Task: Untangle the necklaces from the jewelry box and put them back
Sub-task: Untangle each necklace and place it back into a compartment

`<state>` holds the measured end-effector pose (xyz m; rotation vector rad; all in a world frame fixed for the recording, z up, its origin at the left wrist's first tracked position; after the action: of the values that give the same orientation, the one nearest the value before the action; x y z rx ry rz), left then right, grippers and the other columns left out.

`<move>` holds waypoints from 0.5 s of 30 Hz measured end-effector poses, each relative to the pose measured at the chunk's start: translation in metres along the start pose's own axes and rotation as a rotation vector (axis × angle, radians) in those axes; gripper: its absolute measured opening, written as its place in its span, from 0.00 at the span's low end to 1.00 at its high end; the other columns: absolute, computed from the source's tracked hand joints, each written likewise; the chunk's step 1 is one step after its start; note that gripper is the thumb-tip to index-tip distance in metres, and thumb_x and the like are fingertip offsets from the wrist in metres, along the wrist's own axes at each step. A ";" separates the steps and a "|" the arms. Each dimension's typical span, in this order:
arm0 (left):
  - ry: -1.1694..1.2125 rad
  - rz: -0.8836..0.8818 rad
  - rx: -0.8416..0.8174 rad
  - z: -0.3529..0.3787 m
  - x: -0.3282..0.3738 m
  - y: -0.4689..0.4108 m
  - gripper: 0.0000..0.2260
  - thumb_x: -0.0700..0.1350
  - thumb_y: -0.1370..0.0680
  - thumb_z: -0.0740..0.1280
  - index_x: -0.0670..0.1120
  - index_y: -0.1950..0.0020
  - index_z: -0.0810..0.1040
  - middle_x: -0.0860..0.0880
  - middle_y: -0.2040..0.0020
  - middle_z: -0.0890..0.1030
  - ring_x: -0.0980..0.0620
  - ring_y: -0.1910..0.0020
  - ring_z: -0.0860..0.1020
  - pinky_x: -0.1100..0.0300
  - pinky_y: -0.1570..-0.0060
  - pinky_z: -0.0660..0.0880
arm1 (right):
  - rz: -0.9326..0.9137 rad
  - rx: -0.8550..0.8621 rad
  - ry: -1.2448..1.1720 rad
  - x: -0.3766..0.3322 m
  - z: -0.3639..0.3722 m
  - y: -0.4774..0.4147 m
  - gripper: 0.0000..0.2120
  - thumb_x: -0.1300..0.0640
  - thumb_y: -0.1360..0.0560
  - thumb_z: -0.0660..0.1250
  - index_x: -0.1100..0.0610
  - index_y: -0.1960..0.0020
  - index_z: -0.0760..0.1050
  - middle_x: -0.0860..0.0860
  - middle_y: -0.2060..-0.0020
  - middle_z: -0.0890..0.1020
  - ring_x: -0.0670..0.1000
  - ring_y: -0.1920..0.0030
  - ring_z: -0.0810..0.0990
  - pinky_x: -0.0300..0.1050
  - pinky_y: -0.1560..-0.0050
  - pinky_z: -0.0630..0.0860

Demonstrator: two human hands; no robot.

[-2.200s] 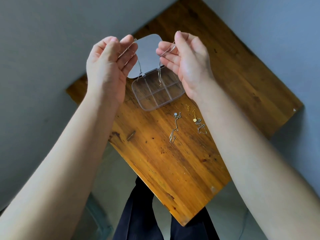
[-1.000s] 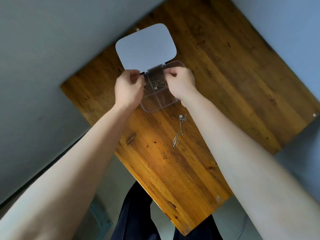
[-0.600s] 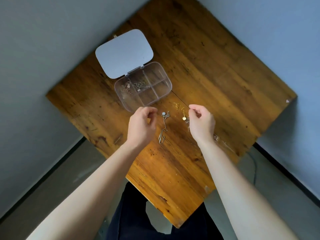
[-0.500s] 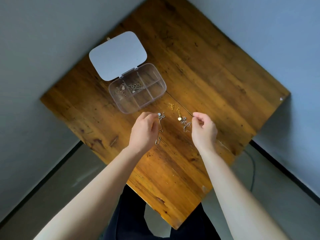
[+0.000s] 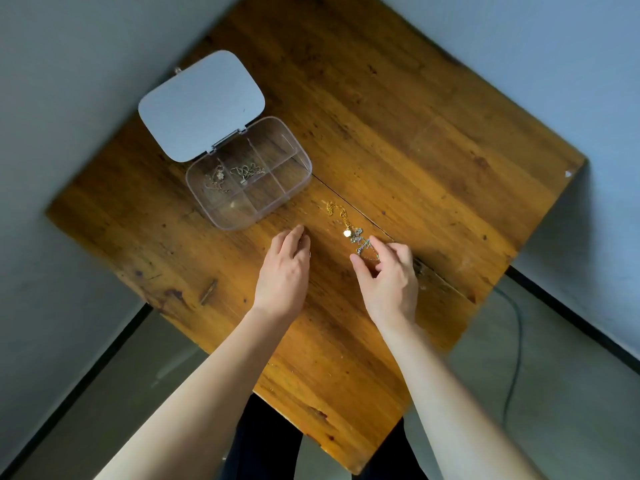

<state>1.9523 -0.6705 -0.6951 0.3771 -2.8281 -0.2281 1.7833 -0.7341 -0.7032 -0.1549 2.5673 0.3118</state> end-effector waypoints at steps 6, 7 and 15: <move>0.140 -0.034 0.121 -0.008 -0.001 0.002 0.11 0.28 0.27 0.73 0.34 0.46 0.83 0.38 0.50 0.82 0.38 0.55 0.79 0.48 0.60 0.81 | -0.176 0.086 -0.074 0.004 -0.003 -0.007 0.11 0.57 0.27 0.78 0.60 0.46 0.86 0.53 0.56 0.83 0.47 0.63 0.79 0.31 0.65 0.70; 0.158 -0.046 0.125 -0.010 0.000 0.001 0.10 0.28 0.27 0.73 0.34 0.46 0.83 0.38 0.51 0.83 0.38 0.56 0.79 0.48 0.60 0.81 | -0.209 0.083 -0.061 0.003 -0.002 -0.007 0.09 0.58 0.26 0.77 0.60 0.47 0.87 0.54 0.56 0.83 0.48 0.63 0.80 0.30 0.64 0.69; 0.270 -0.110 0.143 -0.014 0.000 0.010 0.07 0.31 0.29 0.73 0.39 0.53 0.83 0.43 0.61 0.82 0.43 0.63 0.80 0.58 0.64 0.73 | -0.216 0.026 -0.068 -0.006 -0.002 -0.005 0.08 0.54 0.20 0.68 0.58 0.48 0.83 0.55 0.51 0.81 0.47 0.59 0.79 0.27 0.67 0.68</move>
<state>1.9541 -0.6628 -0.6799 0.5507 -2.5665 0.0041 1.7877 -0.7390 -0.6992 -0.4017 2.4585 0.1991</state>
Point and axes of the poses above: each hand's wrist, its own y-axis away from the middle knuckle, its own z-axis out of the palm, x = y × z, the point moved 5 cm from there along -y, towards the middle knuckle
